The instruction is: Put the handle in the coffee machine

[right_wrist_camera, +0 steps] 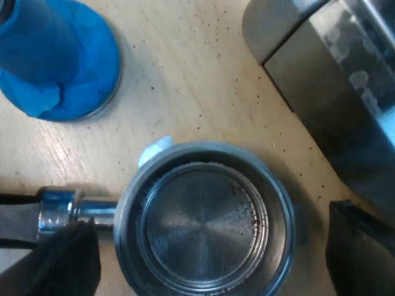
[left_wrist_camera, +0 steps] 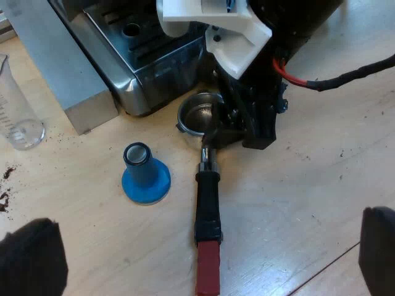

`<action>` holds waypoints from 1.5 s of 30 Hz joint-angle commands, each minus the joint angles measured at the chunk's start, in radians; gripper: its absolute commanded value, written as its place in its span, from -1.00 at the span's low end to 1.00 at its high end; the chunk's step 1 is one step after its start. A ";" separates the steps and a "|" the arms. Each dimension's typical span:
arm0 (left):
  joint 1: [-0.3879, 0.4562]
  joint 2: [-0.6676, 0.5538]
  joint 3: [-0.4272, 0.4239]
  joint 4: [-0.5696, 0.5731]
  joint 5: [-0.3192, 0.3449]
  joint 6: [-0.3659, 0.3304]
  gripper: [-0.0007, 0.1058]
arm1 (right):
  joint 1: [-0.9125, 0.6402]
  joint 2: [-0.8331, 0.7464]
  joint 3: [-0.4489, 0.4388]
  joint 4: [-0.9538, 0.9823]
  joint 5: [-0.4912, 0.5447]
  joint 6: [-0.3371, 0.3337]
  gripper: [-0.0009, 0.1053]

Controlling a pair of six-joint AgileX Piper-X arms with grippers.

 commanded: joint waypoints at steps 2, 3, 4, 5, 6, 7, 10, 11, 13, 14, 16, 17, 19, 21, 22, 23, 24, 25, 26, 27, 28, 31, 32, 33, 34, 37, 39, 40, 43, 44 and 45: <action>-0.003 -0.003 -0.001 0.002 0.000 -0.012 0.85 | -0.011 0.006 -0.008 -0.012 -0.036 -0.022 0.46; -0.003 -0.003 -0.001 0.002 0.000 -0.012 0.85 | -0.014 0.009 -0.008 -0.017 -0.046 -0.022 0.46; -0.003 -0.003 -0.001 0.002 0.000 -0.012 0.85 | -0.016 0.009 -0.008 -0.019 -0.047 -0.022 0.46; -0.003 -0.003 -0.001 0.002 0.000 -0.012 0.85 | -0.019 0.011 -0.008 -0.020 -0.047 -0.022 0.46; -0.003 -0.003 -0.001 0.002 0.000 -0.012 0.85 | -0.020 0.012 -0.008 -0.019 -0.047 -0.022 0.46; -0.003 -0.003 -0.001 0.002 0.000 -0.012 0.85 | -0.022 0.012 -0.008 -0.019 -0.049 -0.022 0.46; -0.003 -0.003 -0.001 0.002 0.000 -0.012 0.85 | -0.026 0.017 -0.008 -0.026 -0.060 -0.022 0.46; -0.003 -0.003 -0.001 0.002 0.000 -0.012 0.85 | -0.029 0.024 -0.008 -0.027 -0.085 -0.022 0.46; -0.003 -0.003 -0.001 0.002 0.000 -0.012 0.85 | -0.032 0.034 -0.008 -0.026 -0.097 -0.016 0.45; -0.003 -0.003 -0.001 0.002 0.000 -0.012 0.85 | -0.031 0.037 -0.008 -0.026 -0.097 -0.016 0.43; -0.003 -0.003 -0.001 0.002 0.000 -0.012 0.85 | -0.031 0.043 -0.008 -0.026 -0.097 -0.016 0.41; -0.003 -0.003 -0.001 0.002 0.000 -0.012 0.85 | -0.031 0.047 -0.008 -0.026 -0.097 -0.016 0.41; -0.003 -0.003 -0.001 0.002 0.000 -0.012 0.85 | -0.031 0.046 -0.008 -0.026 -0.097 -0.016 0.41; -0.003 -0.003 -0.001 0.002 0.000 -0.012 0.85 | -0.031 0.046 -0.008 -0.036 -0.097 -0.016 0.41; -0.003 -0.003 -0.001 0.002 0.000 -0.012 0.85 | -0.031 0.046 -0.008 -0.039 -0.097 -0.016 0.41; -0.003 -0.003 -0.001 0.002 0.000 -0.012 0.85 | -0.031 0.046 -0.008 -0.048 -0.097 -0.016 0.41; -0.003 -0.003 -0.001 0.002 0.000 -0.012 0.85 | -0.031 0.046 -0.008 -0.053 -0.097 -0.016 0.41; -0.003 -0.003 -0.001 0.002 0.000 -0.012 0.85 | -0.031 0.046 -0.008 -0.058 -0.097 -0.016 0.41; -0.003 -0.003 -0.001 0.002 0.000 -0.012 0.85 | -0.031 0.046 -0.008 -0.064 -0.097 -0.016 0.40; -0.003 -0.003 -0.001 0.002 0.000 -0.012 0.85 | -0.031 0.046 -0.008 -0.064 -0.097 -0.016 0.38; -0.003 -0.003 -0.001 0.002 0.000 -0.012 0.85 | -0.031 0.046 -0.008 -0.064 -0.097 -0.016 0.37; -0.003 -0.003 -0.001 0.002 0.000 -0.012 0.85 | -0.031 0.046 -0.008 -0.064 -0.097 -0.016 0.22; -0.003 -0.003 -0.001 0.002 0.000 -0.010 0.85 | -0.031 0.046 -0.008 -0.064 -0.097 -0.016 0.10; -0.003 -0.003 -0.001 0.002 0.000 -0.009 0.85 | -0.031 0.046 -0.008 -0.064 -0.097 -0.015 -0.03; -0.003 -0.003 -0.001 0.002 0.000 -0.009 0.85 | -0.031 0.046 -0.008 -0.061 -0.101 -0.015 -0.15; -0.003 -0.003 -0.001 -0.001 0.000 -0.002 0.85 | -0.031 0.046 -0.008 -0.041 -0.112 -0.015 -0.66; -0.003 -0.003 -0.001 -0.006 0.000 0.012 0.85 | -0.031 0.046 -0.008 -0.022 -0.112 -0.013 -0.98; -0.003 -0.003 -0.001 -0.009 0.000 0.034 0.85 | -0.031 0.046 -0.008 -0.018 -0.112 -0.013 -0.98; -0.003 0.000 -0.001 -0.012 0.000 0.109 0.85 | -0.031 0.037 -0.008 0.033 -0.112 0.006 -0.98; -0.003 0.000 -0.001 -0.012 0.000 0.114 0.85 | -0.031 0.022 -0.008 0.060 -0.110 0.029 -0.98; -0.003 0.003 -0.001 -0.012 0.006 0.145 0.85 | -0.031 0.009 -0.008 0.079 -0.097 0.041 -0.98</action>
